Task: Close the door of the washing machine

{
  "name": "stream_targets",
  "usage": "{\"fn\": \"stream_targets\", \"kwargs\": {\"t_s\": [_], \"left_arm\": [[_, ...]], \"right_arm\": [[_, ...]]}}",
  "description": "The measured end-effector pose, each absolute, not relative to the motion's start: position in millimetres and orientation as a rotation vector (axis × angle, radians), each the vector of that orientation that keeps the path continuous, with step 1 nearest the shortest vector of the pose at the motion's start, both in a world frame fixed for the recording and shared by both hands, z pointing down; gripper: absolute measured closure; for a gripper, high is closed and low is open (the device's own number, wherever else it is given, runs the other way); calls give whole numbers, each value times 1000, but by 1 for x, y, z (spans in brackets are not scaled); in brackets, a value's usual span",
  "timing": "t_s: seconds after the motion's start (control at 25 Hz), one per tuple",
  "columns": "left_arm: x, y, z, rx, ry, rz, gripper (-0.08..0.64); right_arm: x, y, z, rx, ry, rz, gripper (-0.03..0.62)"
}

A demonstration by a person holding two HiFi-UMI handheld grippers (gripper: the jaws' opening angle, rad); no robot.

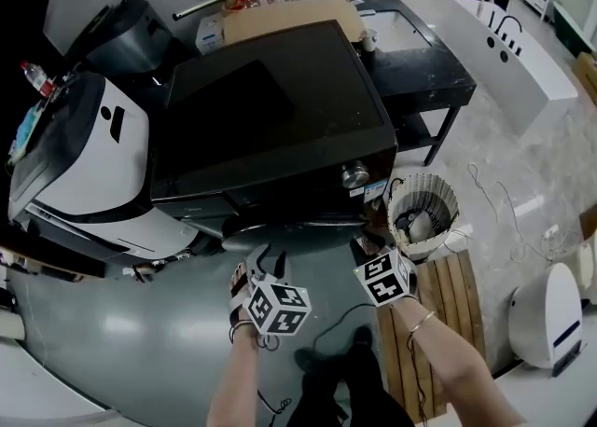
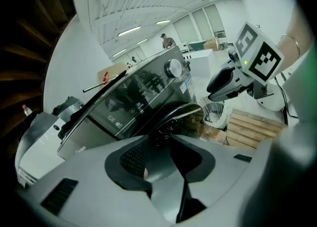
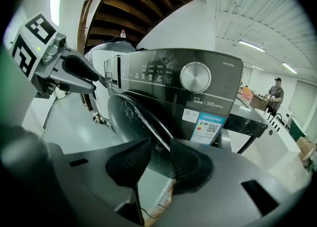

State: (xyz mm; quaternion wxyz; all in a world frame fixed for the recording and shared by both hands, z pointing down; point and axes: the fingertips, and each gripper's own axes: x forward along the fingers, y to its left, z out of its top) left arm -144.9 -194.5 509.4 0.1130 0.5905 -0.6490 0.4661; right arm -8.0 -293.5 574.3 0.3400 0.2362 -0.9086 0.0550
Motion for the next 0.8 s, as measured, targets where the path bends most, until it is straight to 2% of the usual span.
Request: {"fn": "stream_targets", "kwargs": {"t_s": [0.8], "left_arm": [[-201, -45, 431, 1507, -2129, 747, 445]], "right_arm": [[-56, -161, 446, 512, -2521, 178, 483]]}}
